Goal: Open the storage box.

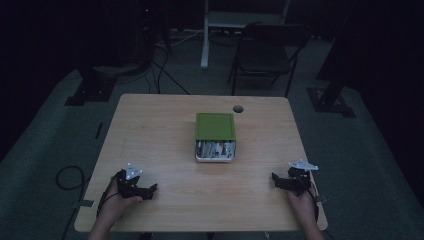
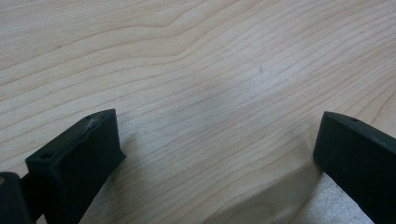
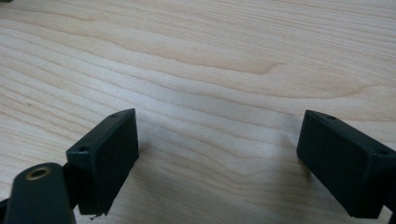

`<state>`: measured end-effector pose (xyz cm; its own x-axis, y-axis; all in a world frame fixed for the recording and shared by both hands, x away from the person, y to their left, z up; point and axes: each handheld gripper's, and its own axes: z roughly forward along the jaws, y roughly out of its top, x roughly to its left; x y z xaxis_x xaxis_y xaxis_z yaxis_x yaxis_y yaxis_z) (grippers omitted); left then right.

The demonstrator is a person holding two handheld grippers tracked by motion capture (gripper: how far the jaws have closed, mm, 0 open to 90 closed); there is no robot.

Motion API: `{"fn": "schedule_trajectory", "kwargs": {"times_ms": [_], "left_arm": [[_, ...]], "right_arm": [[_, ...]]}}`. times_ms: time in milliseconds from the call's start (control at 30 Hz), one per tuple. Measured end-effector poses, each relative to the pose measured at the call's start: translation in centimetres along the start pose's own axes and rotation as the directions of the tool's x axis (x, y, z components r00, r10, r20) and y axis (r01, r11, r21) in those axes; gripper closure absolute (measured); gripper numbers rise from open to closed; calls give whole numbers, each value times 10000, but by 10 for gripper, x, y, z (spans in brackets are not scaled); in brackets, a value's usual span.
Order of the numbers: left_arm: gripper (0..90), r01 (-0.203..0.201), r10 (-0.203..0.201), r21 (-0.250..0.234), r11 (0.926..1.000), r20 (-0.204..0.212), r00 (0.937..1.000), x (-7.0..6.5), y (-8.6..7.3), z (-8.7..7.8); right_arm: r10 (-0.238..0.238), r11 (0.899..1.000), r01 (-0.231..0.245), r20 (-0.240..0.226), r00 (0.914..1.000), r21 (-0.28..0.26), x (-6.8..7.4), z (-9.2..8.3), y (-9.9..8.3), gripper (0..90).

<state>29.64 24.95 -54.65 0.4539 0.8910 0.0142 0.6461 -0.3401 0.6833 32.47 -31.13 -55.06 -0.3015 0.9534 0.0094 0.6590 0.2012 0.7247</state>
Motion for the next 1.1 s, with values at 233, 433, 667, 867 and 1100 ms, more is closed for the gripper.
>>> {"fn": "schedule_trajectory", "kwargs": {"times_ms": [233, 433, 667, 867, 1100], "left_arm": [[12, -6, 6, -5, 10000, -4, 10000, 0, 0, 0], [13, -321, 321, -89, 9994, -3, 9995, -2, 0, 0], [13, -1014, 1014, -137, 9947, -11, 9948, -11, 5, 1], [12, -1824, 1823, -163, 9831, -90, 9832, -23, 13, 5], [13, -2389, 2384, -233, 9708, -218, 9709, -34, 20, 10]], "right_arm": [[7, 10000, -7, -3, 10000, 5, 0, 0, 0, 123], [1, 10000, -1, -7, 10000, 6, 0, 0, 0, 122], [0, 10000, 0, -7, 10000, 9, 0, 0, 0, 122], [0, 10000, 0, -7, 10000, 8, 0, 0, 0, 123], [2, 10000, -2, -8, 10000, 8, 0, 0, 0, 122]]}}
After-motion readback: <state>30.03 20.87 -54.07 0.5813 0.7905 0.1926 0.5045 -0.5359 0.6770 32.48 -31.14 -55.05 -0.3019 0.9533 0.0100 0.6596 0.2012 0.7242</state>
